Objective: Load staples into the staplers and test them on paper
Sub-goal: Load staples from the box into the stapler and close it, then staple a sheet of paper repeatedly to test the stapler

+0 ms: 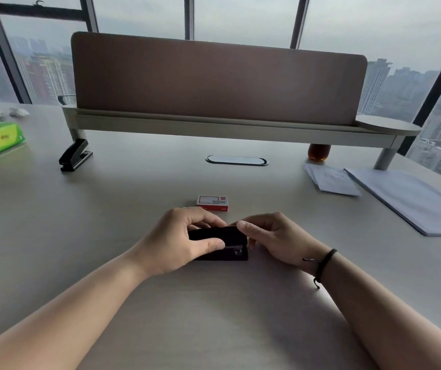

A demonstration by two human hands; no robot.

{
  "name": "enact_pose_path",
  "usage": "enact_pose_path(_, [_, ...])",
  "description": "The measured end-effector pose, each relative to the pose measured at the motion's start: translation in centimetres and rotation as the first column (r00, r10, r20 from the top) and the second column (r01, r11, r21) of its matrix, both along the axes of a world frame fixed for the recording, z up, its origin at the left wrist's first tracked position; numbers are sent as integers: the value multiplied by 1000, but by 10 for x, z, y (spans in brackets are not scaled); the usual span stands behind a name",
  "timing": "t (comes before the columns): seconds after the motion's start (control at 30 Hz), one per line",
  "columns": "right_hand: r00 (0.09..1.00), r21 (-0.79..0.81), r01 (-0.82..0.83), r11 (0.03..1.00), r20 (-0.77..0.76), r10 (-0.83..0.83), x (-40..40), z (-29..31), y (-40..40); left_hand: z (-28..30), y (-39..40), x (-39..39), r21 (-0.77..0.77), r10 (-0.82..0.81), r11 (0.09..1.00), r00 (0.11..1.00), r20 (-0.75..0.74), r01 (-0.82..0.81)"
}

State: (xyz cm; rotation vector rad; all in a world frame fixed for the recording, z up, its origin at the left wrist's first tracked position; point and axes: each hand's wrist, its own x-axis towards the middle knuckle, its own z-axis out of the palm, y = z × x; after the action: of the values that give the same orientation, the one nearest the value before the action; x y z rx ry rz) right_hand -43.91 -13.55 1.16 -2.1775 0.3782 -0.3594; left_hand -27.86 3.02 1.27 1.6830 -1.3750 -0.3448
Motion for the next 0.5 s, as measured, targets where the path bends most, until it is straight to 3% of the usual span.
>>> enact_pose_path(0.37, [994,46,106,993,-12,-105,-1,5,7,4,-3,2,-62,2,998,1000,15,-1])
enact_pose_path(0.5, [984,179,165,970,32,-173,-4,5,3,23,-20,-2,-94,67,993,997,25,-65])
